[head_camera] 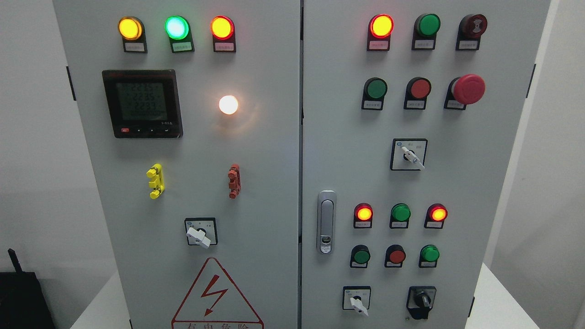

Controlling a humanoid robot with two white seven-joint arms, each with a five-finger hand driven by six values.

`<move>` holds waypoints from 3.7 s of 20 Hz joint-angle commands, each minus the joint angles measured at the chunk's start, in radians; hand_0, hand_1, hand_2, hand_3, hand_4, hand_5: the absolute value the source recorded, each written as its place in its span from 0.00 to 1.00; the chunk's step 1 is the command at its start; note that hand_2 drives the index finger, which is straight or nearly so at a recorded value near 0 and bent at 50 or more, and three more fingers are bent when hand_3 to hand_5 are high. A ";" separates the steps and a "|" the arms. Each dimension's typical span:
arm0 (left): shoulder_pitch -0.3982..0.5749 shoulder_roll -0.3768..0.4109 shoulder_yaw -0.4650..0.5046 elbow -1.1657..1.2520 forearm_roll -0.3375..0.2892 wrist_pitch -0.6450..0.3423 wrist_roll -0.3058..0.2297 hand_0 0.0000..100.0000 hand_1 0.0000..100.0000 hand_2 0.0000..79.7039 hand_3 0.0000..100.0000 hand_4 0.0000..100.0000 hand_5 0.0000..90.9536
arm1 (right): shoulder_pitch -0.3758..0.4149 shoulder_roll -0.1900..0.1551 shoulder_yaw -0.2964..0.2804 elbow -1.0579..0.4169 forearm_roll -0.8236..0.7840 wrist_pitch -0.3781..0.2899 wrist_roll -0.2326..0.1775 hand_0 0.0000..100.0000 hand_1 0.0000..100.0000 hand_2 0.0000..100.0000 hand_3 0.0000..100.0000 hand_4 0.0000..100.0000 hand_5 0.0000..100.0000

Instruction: Trip black knob to open circuit

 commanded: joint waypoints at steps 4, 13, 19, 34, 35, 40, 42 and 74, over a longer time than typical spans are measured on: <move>0.000 0.000 0.000 0.000 -0.023 -0.001 0.000 0.12 0.39 0.00 0.00 0.00 0.00 | 0.093 0.048 -0.029 -0.308 -0.001 -0.012 0.004 0.00 0.14 0.00 0.00 0.00 0.00; 0.000 0.000 0.000 0.000 -0.023 0.001 0.000 0.12 0.39 0.00 0.00 0.00 0.00 | 0.188 0.061 -0.022 -0.587 -0.004 -0.044 0.117 0.00 0.10 0.00 0.00 0.00 0.00; 0.000 0.000 0.000 0.000 -0.023 0.001 0.000 0.12 0.39 0.00 0.00 0.00 0.00 | 0.207 0.062 -0.017 -0.647 -0.007 -0.216 0.144 0.00 0.07 0.00 0.16 0.16 0.00; 0.000 0.000 0.000 0.000 -0.023 -0.001 0.000 0.12 0.39 0.00 0.00 0.00 0.00 | 0.184 0.061 -0.023 -0.796 -0.010 -0.413 0.136 0.00 0.00 0.00 0.44 0.40 0.25; 0.000 0.000 0.000 0.000 -0.023 0.001 0.000 0.12 0.39 0.00 0.00 0.00 0.00 | 0.176 0.061 -0.025 -0.799 -0.010 -0.423 0.134 0.00 0.00 0.00 0.44 0.40 0.25; 0.000 0.000 0.000 0.000 -0.023 -0.001 0.000 0.12 0.39 0.00 0.00 0.00 0.00 | 0.161 0.062 -0.026 -0.824 -0.030 -0.514 0.099 0.00 0.00 0.00 0.54 0.45 0.34; 0.000 0.000 0.000 0.000 -0.023 0.001 0.000 0.12 0.39 0.00 0.00 0.00 0.00 | 0.149 0.064 -0.026 -0.839 -0.030 -0.531 0.093 0.00 0.00 0.00 0.58 0.48 0.37; 0.000 0.000 0.000 0.000 -0.023 -0.001 0.000 0.12 0.39 0.00 0.00 0.00 0.00 | 0.119 0.062 0.008 -1.433 -0.038 -0.440 -0.042 0.00 0.00 0.00 1.00 1.00 1.00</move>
